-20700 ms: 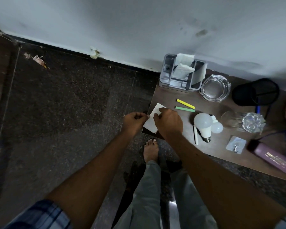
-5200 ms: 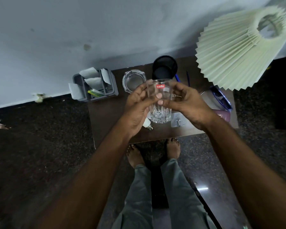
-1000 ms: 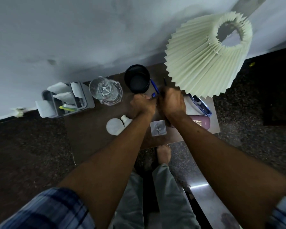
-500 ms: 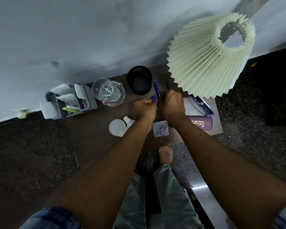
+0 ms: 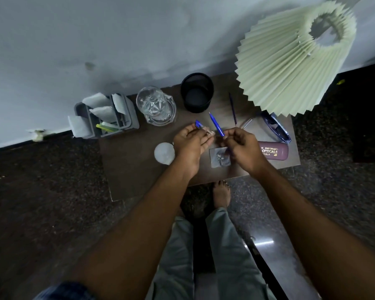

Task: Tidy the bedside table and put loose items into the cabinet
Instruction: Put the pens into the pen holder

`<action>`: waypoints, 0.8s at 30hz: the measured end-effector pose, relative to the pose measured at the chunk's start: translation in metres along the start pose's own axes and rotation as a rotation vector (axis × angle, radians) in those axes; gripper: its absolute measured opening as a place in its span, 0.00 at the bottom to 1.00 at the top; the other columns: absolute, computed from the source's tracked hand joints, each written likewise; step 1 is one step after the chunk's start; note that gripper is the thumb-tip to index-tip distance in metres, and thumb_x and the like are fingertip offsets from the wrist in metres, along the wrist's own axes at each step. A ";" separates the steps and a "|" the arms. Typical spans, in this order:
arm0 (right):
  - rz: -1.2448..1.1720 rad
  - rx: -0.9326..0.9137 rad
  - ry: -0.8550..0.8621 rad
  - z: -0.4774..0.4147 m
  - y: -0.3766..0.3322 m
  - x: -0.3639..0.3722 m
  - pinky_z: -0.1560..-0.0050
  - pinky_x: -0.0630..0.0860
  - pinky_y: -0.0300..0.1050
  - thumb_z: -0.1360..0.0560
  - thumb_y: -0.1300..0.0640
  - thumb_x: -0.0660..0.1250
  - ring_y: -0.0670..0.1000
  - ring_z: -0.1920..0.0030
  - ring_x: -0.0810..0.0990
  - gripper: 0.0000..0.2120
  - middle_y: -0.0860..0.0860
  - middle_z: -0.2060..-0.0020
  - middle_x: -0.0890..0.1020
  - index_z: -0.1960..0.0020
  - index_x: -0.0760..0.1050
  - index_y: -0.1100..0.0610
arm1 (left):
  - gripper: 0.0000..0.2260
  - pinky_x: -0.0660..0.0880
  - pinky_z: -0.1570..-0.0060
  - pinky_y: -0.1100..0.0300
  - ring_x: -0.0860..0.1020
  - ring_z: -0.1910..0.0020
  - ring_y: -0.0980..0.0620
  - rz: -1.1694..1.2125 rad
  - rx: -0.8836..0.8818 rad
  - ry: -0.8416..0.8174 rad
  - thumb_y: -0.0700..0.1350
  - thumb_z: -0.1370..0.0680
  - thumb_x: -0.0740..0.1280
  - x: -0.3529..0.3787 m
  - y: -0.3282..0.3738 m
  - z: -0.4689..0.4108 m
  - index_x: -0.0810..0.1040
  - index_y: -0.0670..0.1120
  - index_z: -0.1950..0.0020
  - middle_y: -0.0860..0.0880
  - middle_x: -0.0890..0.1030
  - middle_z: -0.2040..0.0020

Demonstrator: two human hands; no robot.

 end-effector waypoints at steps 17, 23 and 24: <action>-0.027 0.025 -0.052 0.021 0.005 -0.006 0.70 0.69 0.26 0.19 0.71 0.60 0.36 0.73 0.75 0.08 0.50 0.66 0.78 0.47 0.78 0.66 | 0.03 0.82 0.44 0.50 0.85 0.45 0.41 0.121 0.035 -0.115 0.37 0.20 0.67 -0.023 0.013 0.009 0.77 0.43 0.49 0.43 0.84 0.53; -0.054 0.035 -0.050 0.022 0.001 -0.004 0.72 0.67 0.25 0.19 0.71 0.59 0.36 0.75 0.74 0.09 0.49 0.67 0.77 0.46 0.78 0.66 | 0.04 0.82 0.44 0.51 0.85 0.45 0.42 0.112 0.051 -0.113 0.37 0.20 0.68 -0.022 0.015 0.008 0.77 0.43 0.47 0.43 0.84 0.51; -0.059 0.038 -0.049 0.022 0.001 -0.004 0.72 0.67 0.25 0.19 0.71 0.59 0.36 0.75 0.74 0.09 0.49 0.67 0.77 0.46 0.78 0.66 | 0.04 0.82 0.44 0.51 0.85 0.45 0.42 0.116 0.049 -0.110 0.37 0.20 0.68 -0.022 0.015 0.008 0.77 0.43 0.48 0.43 0.84 0.51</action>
Point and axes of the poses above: each hand's wrist, its own z-axis away from the middle knuckle, its own x-axis out of the palm, y = z × x, the point moved 3 cm from there along -z, towards the middle knuckle
